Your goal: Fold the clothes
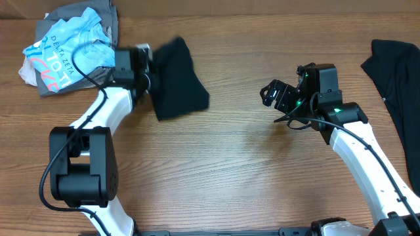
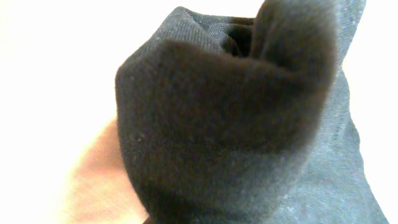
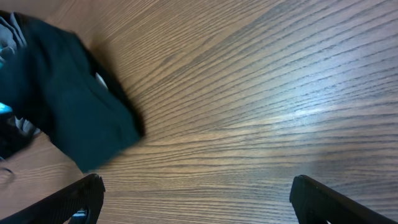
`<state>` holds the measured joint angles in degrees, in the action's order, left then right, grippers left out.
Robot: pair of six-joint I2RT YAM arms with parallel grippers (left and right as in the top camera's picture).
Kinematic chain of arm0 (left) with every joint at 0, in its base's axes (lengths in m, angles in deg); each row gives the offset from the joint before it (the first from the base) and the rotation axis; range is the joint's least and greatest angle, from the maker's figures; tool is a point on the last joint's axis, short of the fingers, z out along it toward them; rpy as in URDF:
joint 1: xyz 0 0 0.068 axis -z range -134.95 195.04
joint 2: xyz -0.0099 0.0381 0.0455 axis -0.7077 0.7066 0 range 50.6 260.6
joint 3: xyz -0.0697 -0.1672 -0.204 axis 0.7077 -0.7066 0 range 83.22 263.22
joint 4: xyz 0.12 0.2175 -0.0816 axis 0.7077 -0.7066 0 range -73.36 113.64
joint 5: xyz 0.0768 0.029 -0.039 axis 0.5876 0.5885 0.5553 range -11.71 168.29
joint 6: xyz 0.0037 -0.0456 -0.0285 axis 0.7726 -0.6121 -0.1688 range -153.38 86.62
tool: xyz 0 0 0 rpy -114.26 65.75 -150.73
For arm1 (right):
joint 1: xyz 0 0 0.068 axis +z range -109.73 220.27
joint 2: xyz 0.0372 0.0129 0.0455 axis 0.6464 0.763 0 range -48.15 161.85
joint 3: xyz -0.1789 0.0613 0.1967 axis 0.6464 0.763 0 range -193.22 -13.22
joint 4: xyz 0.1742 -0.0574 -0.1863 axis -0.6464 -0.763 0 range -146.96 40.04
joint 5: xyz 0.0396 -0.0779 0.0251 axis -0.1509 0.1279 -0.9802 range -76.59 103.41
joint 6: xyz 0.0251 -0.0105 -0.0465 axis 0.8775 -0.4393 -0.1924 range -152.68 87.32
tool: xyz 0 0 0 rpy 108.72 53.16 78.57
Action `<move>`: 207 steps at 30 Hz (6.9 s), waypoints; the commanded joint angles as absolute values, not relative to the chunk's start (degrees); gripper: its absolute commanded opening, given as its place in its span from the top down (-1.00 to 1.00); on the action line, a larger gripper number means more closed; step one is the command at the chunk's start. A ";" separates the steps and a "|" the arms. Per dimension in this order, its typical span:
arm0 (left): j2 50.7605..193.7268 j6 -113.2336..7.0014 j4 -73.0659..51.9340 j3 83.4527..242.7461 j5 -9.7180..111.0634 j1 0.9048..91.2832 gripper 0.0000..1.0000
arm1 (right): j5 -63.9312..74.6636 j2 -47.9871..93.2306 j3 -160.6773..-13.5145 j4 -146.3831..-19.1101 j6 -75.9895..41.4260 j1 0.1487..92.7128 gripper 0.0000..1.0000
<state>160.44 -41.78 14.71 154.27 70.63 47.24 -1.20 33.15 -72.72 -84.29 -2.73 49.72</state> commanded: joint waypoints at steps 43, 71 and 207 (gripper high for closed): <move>171.72 -48.58 16.02 174.66 86.41 22.54 0.85 | -2.99 33.10 -72.81 -84.13 -2.48 49.57 -1.00; 163.21 -40.23 0.50 187.54 91.06 22.02 0.16 | -2.99 33.10 -72.81 -84.57 -2.48 49.57 -1.00; 126.52 -36.43 -59.71 201.55 37.51 27.94 -1.00 | -2.62 -15.77 -72.92 -116.85 6.43 49.57 -1.00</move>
<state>129.21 -44.54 -56.80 201.98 39.79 28.07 -5.03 -10.68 -72.88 -115.00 5.45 49.72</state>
